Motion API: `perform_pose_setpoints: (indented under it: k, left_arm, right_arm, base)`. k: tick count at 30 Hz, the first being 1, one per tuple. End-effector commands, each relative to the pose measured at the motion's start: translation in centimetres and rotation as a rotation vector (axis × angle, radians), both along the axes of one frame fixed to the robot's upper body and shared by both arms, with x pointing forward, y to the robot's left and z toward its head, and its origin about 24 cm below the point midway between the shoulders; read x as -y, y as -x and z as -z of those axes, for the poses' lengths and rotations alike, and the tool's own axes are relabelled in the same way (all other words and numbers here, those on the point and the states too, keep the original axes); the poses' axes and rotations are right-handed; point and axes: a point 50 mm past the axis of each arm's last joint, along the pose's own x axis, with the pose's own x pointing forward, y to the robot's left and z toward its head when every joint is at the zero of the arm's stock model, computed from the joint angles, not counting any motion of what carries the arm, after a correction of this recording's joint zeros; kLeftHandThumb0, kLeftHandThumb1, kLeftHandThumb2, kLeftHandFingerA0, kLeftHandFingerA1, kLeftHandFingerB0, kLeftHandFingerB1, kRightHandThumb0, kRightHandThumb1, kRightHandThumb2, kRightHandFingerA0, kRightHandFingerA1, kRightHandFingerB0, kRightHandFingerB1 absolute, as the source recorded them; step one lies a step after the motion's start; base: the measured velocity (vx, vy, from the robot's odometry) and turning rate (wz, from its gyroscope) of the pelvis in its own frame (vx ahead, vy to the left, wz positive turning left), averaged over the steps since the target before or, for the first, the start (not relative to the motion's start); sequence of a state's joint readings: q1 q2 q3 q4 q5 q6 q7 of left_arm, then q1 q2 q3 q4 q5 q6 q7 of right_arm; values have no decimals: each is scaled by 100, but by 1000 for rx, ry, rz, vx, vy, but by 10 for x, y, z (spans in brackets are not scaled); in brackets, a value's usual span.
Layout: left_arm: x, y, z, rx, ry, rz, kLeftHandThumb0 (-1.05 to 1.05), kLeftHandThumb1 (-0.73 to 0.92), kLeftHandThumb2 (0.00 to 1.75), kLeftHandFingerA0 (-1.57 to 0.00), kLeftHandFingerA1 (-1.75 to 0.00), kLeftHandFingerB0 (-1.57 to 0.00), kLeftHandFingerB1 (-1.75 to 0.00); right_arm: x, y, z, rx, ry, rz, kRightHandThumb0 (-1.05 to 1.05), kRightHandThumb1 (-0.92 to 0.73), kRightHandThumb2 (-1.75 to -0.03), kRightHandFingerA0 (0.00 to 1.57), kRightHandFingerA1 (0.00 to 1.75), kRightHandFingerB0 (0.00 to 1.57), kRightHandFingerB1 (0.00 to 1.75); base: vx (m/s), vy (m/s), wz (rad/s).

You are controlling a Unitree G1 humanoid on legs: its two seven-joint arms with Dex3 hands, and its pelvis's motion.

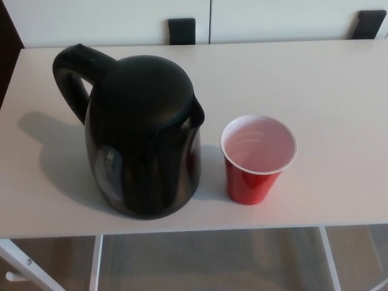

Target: The robot walk towards a table in front and uses its left hand to pick up the pot from the base and pour water to the cup on the right hand side

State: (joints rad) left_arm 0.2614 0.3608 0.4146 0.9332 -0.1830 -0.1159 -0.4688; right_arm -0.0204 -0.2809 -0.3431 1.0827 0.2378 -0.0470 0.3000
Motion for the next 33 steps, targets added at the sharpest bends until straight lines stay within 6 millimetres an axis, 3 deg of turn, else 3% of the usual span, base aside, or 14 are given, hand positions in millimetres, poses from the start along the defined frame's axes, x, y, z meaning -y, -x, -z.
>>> perform_pose_setpoints:
  k: [1,4,5,7,8,10,13,14,16,22,23,24,32,33]
  left_arm:
    - [7,-21,-6,-11,-62,205,-53,55,57,-25,-36,-24,-30]
    - [8,-22,-6,-14,-63,208,-53,55,57,-25,-36,-24,-30]
    - [23,-34,0,-2,-11,250,-58,49,73,-12,-40,-16,-38]
    - [30,-40,3,2,10,270,-58,49,73,-12,-40,-16,-38]
    - [40,-47,7,16,69,256,-25,42,95,-11,-53,-10,-51]
    - [65,-62,16,49,197,216,-25,40,94,-11,-53,-11,-51]
    - [68,-65,17,52,217,205,-25,40,94,-11,-53,-11,-51]
    - [77,-70,19,71,232,202,-48,53,57,-24,-33,-29,-31]
    - [84,-73,23,89,259,188,-55,43,71,-18,-42,-25,-40]
    - [79,-64,29,64,253,151,-57,43,71,-13,-41,-20,-40]
    - [77,-63,29,64,244,151,-57,43,72,-14,-41,-21,-40]
    - [73,-63,27,74,229,144,-49,52,56,-28,-34,-31,-31]
    - [65,-67,21,107,187,172,-48,53,56,-31,-34,-28,-31]
    - [66,-72,18,116,174,195,-55,44,72,-28,-42,-23,-40]
  right_arm:
    - [3,0,-2,14,7,21,-13,-56,-56,57,52,52,47]
    - [4,0,-1,14,7,21,-13,-56,-56,57,52,52,47]
    - [2,1,0,19,-9,26,-20,-56,-61,52,53,47,48]
    - [2,2,0,21,-15,28,-20,-56,-61,52,53,47,48]
    - [0,2,1,29,-34,34,-19,-56,-56,50,51,47,45]
    - [-3,0,2,52,-77,44,-20,-56,-56,48,51,46,46]
    - [-4,0,2,58,-85,45,-20,-56,-56,48,51,46,46]
    - [-6,-4,1,65,-87,39,-22,-57,-56,47,51,47,46]
    - [-7,-7,0,71,-87,35,-23,-58,-56,48,51,48,46]
    - [-2,-10,-3,77,-49,15,-25,-58,-57,53,51,46,44]
    - [-2,-11,-4,82,-53,21,-24,-58,-56,52,51,50,47]
    - [-3,-12,-4,85,-63,29,-20,-58,-57,50,52,50,47]
    - [-5,-18,-5,92,-65,18,-23,-59,-57,50,52,44,45]
    - [-5,-21,-7,97,-50,10,-25,-58,-56,53,52,45,44]
  base:
    - [0,0,0]
    - [0,0,0]
    - [0,0,0]
    - [0,0,0]
    - [0,0,0]
    - [0,0,0]
    - [0,0,0]
    - [0,0,0]
    - [0,0,0]
    - [0,0,0]
    - [0,0,0]
    - [0,0,0]
    - [0,0,0]
    - [0,0,0]
